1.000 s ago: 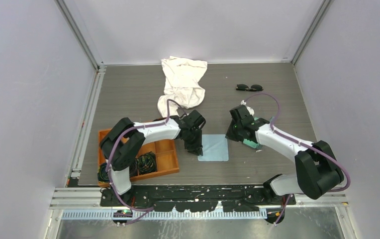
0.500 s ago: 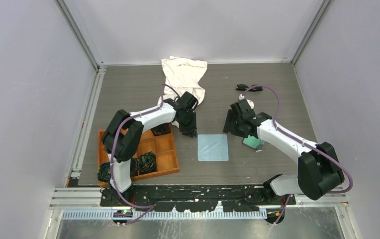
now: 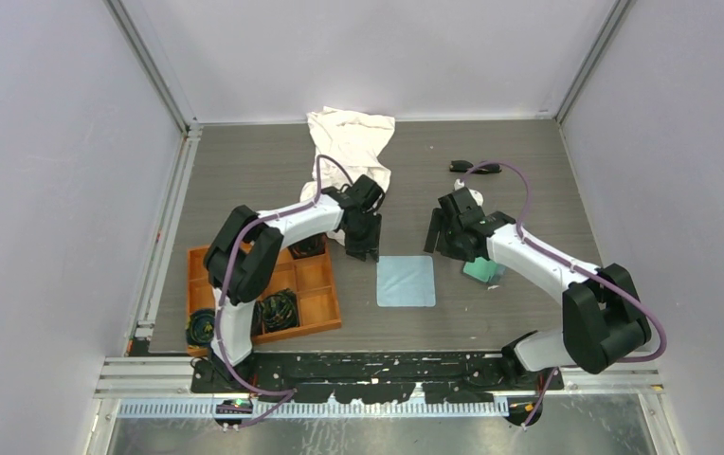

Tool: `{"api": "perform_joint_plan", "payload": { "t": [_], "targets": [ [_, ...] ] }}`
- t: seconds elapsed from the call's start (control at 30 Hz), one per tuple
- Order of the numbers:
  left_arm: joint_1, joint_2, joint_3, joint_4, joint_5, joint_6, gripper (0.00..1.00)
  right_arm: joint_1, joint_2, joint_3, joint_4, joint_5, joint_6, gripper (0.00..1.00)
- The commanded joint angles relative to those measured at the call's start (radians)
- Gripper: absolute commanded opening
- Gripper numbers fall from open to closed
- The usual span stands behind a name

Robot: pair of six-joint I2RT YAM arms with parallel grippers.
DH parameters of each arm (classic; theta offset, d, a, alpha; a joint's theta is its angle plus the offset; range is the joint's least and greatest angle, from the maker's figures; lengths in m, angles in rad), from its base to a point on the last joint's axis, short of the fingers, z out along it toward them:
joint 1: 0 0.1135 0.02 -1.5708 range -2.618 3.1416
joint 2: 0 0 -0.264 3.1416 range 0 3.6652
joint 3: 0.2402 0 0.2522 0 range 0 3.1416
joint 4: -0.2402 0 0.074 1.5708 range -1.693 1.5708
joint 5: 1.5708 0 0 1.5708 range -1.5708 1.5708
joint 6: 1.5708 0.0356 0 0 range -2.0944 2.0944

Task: Organize the sunglasses
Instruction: Adjust the glasses cleaning cloth at the center of the board, then fold the glasses cleaning cloth at the center of the board.

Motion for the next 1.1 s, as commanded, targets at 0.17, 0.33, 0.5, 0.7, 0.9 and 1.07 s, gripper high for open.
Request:
{"api": "perform_joint_plan", "payload": {
  "t": [0.17,0.33,0.5,0.7,0.9,1.07],
  "targets": [
    [-0.029,0.070,0.079,-0.002,-0.044,0.036,0.30,-0.006,-0.008,-0.008,0.027,-0.005,-0.006,0.69],
    [-0.041,0.094,0.096,-0.017,-0.055,0.027,0.22,-0.007,-0.020,-0.019,0.030,0.004,-0.001,0.69],
    [-0.051,0.099,0.089,-0.017,-0.030,0.015,0.19,-0.011,-0.016,-0.016,0.025,0.017,0.002,0.69],
    [-0.059,0.106,0.091,-0.021,-0.032,0.009,0.14,-0.026,0.015,-0.012,0.057,-0.048,-0.022,0.70],
    [-0.059,0.114,0.109,-0.032,-0.041,0.009,0.01,-0.039,0.075,0.004,0.063,-0.078,-0.053,0.63],
    [-0.059,0.109,0.111,-0.031,-0.024,0.005,0.01,-0.039,0.126,0.019,0.072,-0.080,-0.071,0.52]
  ]
}}
